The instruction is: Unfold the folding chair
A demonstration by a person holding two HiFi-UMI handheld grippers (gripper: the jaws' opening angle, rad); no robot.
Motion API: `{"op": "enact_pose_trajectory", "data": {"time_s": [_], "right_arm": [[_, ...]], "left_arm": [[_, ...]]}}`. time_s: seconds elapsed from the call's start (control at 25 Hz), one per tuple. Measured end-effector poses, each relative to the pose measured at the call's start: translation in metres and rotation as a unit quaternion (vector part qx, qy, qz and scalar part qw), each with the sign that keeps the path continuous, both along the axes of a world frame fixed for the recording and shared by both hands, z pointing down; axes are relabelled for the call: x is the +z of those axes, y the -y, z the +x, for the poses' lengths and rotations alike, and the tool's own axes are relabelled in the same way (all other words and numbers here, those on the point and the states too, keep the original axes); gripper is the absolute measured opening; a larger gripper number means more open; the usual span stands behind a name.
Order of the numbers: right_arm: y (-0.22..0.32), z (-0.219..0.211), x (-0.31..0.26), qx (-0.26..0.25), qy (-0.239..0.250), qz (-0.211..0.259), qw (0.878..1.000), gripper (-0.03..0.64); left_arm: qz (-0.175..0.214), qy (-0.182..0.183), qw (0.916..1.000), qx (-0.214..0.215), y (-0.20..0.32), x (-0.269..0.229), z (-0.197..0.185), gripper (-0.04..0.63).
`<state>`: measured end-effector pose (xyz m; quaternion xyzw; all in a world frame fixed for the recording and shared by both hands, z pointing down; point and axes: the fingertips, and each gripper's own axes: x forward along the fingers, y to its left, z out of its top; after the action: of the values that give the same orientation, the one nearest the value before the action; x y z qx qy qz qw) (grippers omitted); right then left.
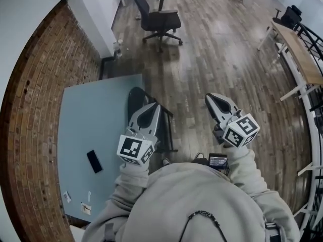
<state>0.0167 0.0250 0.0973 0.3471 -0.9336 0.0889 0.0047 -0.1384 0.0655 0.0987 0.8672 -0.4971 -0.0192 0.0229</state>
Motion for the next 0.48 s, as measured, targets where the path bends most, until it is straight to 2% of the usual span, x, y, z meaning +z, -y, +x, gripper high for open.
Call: {"op": "enact_pose_trajectory", "data": {"time_s": [0.2, 0.32, 0.48], "right_arm": [[0.025, 0.005, -0.016, -0.002, 0.004, 0.01, 1.0, 0.008], [0.04, 0.003, -0.02, -0.013, 0.001, 0.012, 1.0, 0.008], [0.056, -0.027, -0.017, -0.033, -0.001, 0.01, 0.999, 0.008]], "left_arm": [[0.002, -0.007, 0.9999, -0.007, 0.021, -0.01, -0.002, 0.006], [0.017, -0.011, 0.9997, -0.011, 0.031, -0.019, -0.002, 0.006], [0.047, -0.039, 0.9977, -0.031, 0.04, -0.029, -0.031, 0.006]]}}
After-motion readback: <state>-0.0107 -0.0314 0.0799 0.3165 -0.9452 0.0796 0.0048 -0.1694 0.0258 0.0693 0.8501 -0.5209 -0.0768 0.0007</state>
